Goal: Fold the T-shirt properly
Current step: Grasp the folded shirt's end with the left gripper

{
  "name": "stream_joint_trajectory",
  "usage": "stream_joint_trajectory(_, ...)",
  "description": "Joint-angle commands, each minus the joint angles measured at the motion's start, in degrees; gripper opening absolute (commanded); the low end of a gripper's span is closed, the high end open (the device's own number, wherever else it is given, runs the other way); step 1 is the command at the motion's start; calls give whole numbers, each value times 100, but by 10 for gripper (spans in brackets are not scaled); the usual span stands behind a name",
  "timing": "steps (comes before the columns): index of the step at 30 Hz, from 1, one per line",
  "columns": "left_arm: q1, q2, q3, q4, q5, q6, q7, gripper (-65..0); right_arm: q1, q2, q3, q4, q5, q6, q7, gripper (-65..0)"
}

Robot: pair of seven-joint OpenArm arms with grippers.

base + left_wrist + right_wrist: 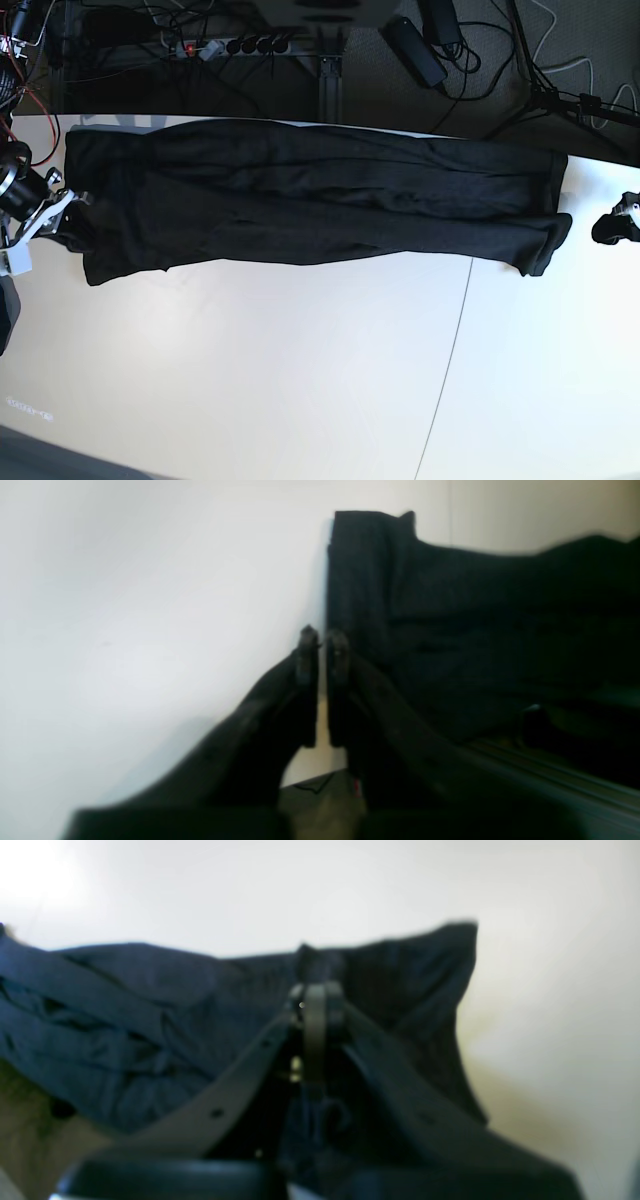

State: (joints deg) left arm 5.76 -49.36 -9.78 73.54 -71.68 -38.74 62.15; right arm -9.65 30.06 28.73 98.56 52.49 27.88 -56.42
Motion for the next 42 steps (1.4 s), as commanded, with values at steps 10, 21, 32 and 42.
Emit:
stream_joint_trajectory(10, 507, 459, -26, 2614, 1132, -126, -551, -650, 28, -48, -396, -361, -111, 345, 103, -650)
stream_joint_trajectory(21, 660, 1397, 120, 1488, 2852, -126, -1928, -650, 28, -74, -658, -1113, -260, 345, 186, -650)
stream_joint_trajectory(32, 645, 1755, 120, 304, 3471, -126, -2861, -650, 44, -76, -662, -1733, -450, 343, 575, -650)
stream_joint_trajectory(42, -90, 2065, 127, -310, 3773, -126, -2938, -650, 125, -74, -664, -1875, -984, 339, 1078, -650)
